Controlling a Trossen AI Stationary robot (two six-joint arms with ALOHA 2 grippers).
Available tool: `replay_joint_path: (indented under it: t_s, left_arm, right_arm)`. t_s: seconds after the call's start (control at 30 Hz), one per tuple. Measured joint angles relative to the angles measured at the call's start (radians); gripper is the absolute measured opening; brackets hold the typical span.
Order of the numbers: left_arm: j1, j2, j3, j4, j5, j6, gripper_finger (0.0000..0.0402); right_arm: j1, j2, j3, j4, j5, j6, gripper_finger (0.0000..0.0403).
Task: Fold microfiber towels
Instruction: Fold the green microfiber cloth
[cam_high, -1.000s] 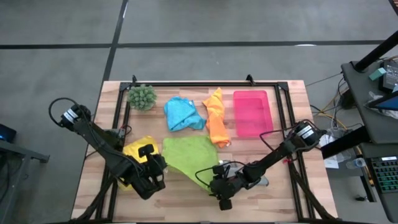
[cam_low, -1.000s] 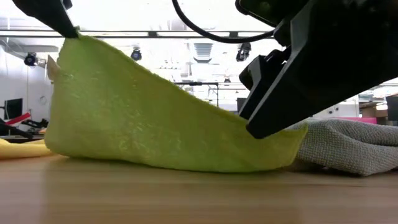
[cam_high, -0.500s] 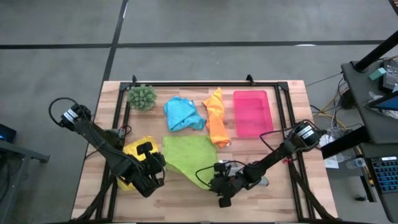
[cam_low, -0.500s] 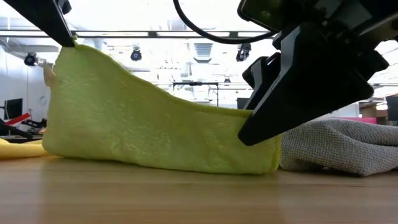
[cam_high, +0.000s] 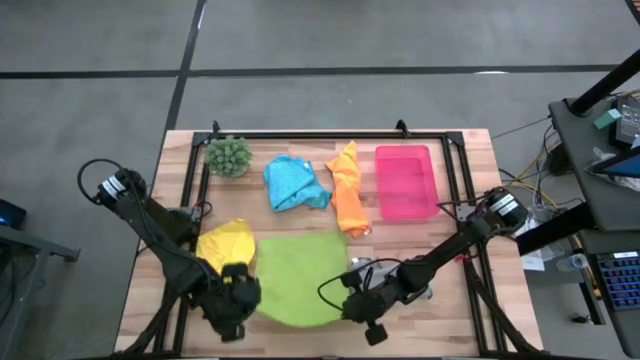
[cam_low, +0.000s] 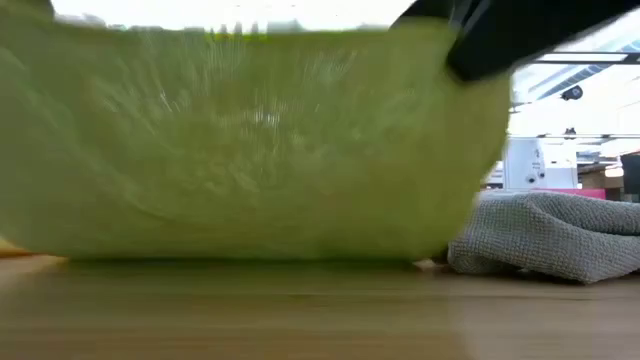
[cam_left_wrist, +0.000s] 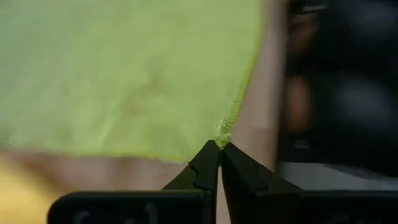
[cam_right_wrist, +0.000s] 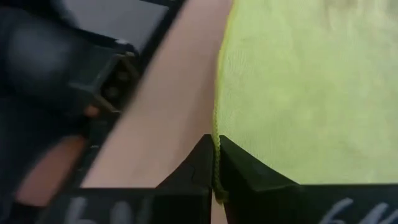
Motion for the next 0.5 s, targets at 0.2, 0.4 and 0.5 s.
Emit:
replay_joint_path:
  t_s: [0.2,0.4,0.5]
  left_arm:
    - [-0.042,0.024,0.000,0.127,0.025,-0.001,0.0000]
    - [-0.038,0.076,-0.009,0.011,0.022,-0.010,0.0000]
    - [-0.023,0.105,-0.009,-0.070,0.021,-0.011,0.0000]
  right_arm:
    - [0.003,0.004,0.014,-0.010,-0.063,-0.029,0.0009]
    - [-0.012,0.004,0.014,-0.044,0.008,-0.047,0.0009]
    - [-0.040,0.004,0.016,-0.108,0.079,-0.065,0.0009]
